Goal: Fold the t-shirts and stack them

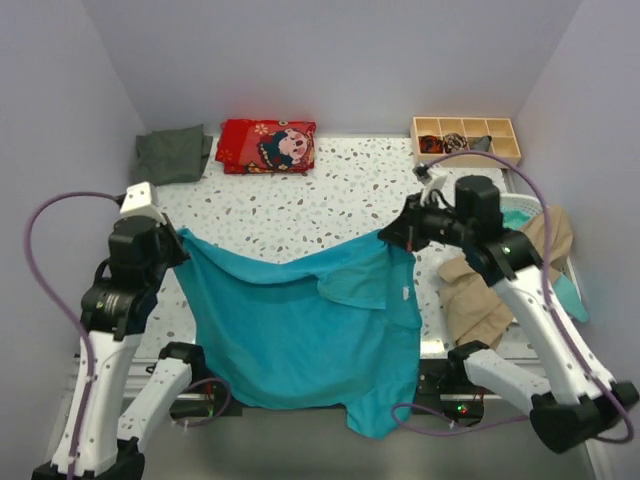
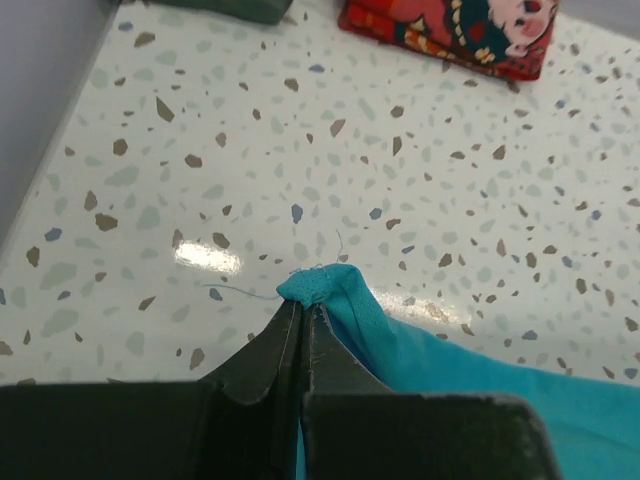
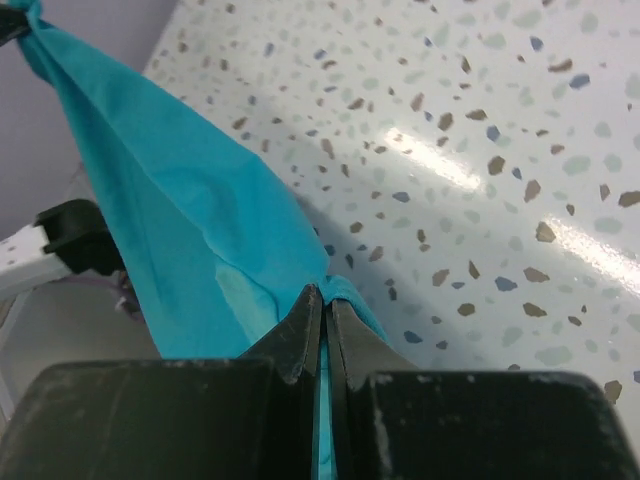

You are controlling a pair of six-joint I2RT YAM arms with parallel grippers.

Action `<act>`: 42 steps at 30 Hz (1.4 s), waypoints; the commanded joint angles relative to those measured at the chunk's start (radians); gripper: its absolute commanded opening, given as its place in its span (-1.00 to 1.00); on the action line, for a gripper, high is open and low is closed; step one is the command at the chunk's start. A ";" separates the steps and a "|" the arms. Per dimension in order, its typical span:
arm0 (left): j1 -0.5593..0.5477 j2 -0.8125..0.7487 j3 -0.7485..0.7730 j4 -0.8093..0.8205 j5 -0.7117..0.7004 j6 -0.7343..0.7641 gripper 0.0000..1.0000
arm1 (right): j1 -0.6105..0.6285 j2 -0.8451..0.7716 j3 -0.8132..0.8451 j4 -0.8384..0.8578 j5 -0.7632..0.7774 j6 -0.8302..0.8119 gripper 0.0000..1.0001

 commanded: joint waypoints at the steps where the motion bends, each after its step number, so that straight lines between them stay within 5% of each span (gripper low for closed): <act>1: 0.000 0.134 -0.202 0.366 -0.042 -0.049 -1.00 | -0.001 0.186 -0.075 0.214 0.130 -0.027 -1.00; 6: 0.009 0.430 -0.261 0.592 -0.123 -0.081 -1.00 | -0.004 0.479 0.006 0.294 0.311 -0.065 -1.00; 13: 0.014 0.841 -0.065 0.675 -0.295 -0.060 -1.00 | -0.029 0.888 0.291 0.284 0.452 -0.085 -1.00; 24: 0.084 1.191 0.214 0.770 -0.338 0.123 -1.00 | -0.184 1.174 0.571 0.244 0.397 -0.086 -1.00; 30: 0.103 1.297 0.292 0.724 -0.243 0.146 -1.00 | -0.192 1.239 0.655 0.187 0.297 -0.085 -1.00; 42: 0.101 1.192 0.119 0.790 -0.044 0.063 -0.90 | -0.193 1.084 0.560 0.087 0.245 -0.106 -1.00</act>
